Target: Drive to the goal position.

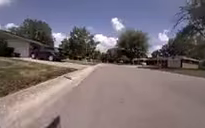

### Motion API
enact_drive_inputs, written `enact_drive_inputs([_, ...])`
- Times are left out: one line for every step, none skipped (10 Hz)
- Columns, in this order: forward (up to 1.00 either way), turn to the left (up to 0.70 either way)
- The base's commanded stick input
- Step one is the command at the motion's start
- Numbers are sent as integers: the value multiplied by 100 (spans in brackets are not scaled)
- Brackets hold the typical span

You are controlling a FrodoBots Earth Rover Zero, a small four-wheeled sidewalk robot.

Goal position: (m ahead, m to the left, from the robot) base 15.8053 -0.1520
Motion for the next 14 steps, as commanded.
enact_drive_inputs([100,0])
enact_drive_inputs([100,0])
enact_drive_inputs([100,0])
enact_drive_inputs([100,0])
enact_drive_inputs([100,0])
enact_drive_inputs([100,0])
enact_drive_inputs([100,0])
enact_drive_inputs([100,0])
enact_drive_inputs([100,0])
enact_drive_inputs([100,0])
enact_drive_inputs([100,0])
enact_drive_inputs([100,0])
enact_drive_inputs([100,0])
enact_drive_inputs([100,0])
